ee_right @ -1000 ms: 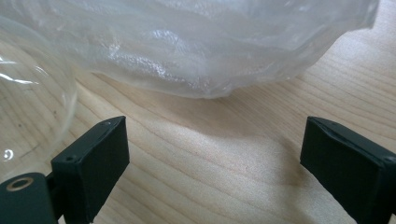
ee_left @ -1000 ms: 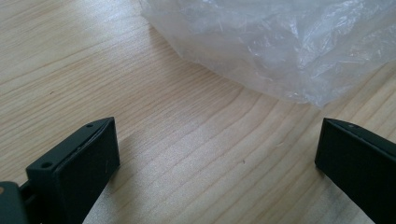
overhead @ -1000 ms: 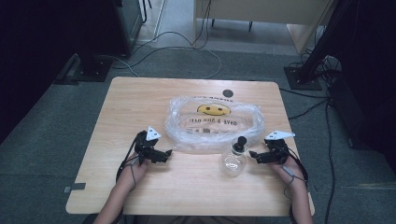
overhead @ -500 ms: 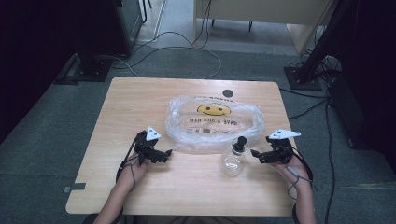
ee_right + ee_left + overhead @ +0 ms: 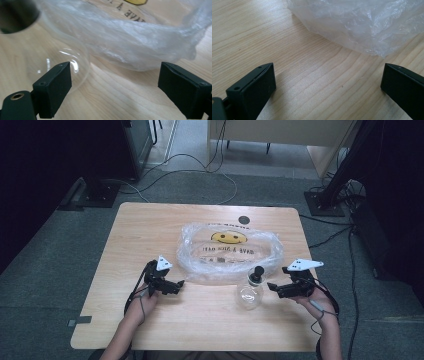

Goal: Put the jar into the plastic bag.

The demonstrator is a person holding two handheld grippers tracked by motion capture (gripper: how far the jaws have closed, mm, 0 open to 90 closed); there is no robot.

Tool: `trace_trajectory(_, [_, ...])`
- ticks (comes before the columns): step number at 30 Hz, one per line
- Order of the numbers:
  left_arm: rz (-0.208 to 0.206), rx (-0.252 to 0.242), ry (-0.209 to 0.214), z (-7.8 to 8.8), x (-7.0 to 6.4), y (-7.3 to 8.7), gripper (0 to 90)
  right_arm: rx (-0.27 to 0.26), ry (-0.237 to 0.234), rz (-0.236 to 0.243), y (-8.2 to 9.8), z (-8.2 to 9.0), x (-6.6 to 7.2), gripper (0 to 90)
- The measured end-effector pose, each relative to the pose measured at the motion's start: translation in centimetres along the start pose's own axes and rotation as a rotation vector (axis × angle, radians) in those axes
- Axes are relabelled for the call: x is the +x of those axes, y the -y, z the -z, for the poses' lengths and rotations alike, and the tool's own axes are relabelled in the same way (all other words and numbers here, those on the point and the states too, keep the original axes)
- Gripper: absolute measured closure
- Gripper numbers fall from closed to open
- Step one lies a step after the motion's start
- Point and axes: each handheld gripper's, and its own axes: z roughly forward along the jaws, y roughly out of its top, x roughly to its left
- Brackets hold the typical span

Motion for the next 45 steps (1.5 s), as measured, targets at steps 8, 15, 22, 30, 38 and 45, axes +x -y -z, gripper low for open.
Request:
trace_trajectory(8, [0.000, 0.000, 0.000, 0.0, 0.0, 0.0, 0.0, -0.048, -0.088, 0.040, -1.0, 0.8, 1.4, 13.8])
trace_trajectory(15, [0.000, 0.000, 0.000, 0.0, 0.0, 0.0, 0.0, -0.034, -0.114, 0.049, -1.7, 1.1, 2.4, 14.6])
trace_trajectory(22, [0.000, 0.000, 0.000, 0.0, 0.0, 0.0, 0.0, -0.050, -0.122, 0.086, -2.2, 0.8, 3.5, 16.4])
trace_trajectory(30, [0.000, 0.000, 0.000, 0.0, 0.0, 0.0, 0.0, -0.156, -0.182, 0.162, -2.2, -0.1, 4.2, 20.0])
trace_trajectory(38, [0.000, 0.000, 0.000, 0.0, 0.0, 0.0, 0.0, -0.208, -0.233, 0.129, -1.8, -1.7, 4.0, 31.1])
trace_trajectory(45, [0.000, 0.000, 0.000, 0.0, 0.0, 0.0, 0.0, -0.255, -0.255, 0.134, -1.5, -2.4, 4.2, 43.6])
